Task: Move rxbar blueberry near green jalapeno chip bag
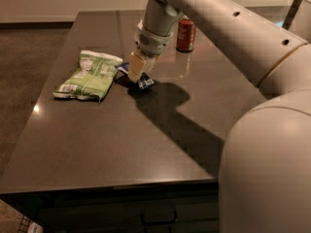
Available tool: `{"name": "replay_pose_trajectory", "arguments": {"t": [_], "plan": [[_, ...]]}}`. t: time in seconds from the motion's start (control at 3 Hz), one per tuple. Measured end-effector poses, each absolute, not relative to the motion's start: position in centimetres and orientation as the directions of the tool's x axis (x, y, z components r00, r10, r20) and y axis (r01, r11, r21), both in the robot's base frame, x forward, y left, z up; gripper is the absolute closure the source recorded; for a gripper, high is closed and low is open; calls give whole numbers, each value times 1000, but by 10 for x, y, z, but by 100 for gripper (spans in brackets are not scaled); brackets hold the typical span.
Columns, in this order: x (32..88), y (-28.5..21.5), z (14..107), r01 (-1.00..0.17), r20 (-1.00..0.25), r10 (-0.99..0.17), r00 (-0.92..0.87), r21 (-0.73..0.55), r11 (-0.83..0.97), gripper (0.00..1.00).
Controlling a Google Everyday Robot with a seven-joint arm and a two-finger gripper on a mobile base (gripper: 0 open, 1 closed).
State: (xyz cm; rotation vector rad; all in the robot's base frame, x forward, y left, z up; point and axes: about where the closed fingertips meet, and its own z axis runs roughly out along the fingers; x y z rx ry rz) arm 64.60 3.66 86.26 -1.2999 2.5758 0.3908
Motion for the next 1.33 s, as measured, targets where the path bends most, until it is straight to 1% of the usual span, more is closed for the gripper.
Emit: {"name": "replay_pose_trajectory", "arguments": {"t": [0.33,1.0,1.33], "plan": [[647,55,862,-842,-337,-775,-535,137,522,59],[645,68,860,-885,-364,-808,-464,139,445,13],[645,69,858,-885,-364,-808,-464,140,445,0]]}}
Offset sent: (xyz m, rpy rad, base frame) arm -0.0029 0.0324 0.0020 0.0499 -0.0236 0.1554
